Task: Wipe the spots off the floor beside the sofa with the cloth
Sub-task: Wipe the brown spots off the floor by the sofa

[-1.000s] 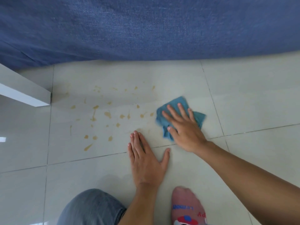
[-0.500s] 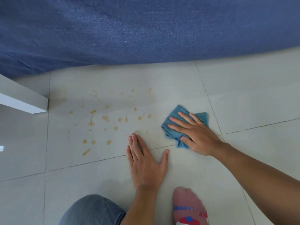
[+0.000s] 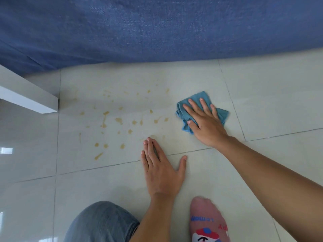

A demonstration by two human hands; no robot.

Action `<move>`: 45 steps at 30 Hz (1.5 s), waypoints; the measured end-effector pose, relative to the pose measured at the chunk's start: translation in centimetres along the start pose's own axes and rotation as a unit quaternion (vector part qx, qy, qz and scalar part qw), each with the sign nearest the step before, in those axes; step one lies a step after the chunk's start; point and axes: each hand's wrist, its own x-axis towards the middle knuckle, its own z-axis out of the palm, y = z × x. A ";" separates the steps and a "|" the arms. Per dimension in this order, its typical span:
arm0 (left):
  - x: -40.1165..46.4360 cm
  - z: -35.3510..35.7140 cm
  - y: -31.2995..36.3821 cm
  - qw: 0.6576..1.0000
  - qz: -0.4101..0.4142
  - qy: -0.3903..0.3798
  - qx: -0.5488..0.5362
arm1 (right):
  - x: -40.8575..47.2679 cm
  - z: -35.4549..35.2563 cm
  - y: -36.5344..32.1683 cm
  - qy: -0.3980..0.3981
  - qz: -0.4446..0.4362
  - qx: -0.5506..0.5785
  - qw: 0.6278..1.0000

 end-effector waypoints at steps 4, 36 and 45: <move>0.0 0.1 -0.2 1.000 0.001 0.009 -0.005 | 1.9 -0.1 -1.4 -0.012 0.010 0.008 1.000; 7.7 -10.2 -13.1 0.989 -0.099 0.089 -0.069 | 0.4 1.1 -2.5 0.010 0.043 -0.017 0.999; 4.9 -9.7 -22.1 0.981 -0.169 0.067 -0.068 | 1.1 1.4 -4.3 0.022 0.083 -0.020 0.996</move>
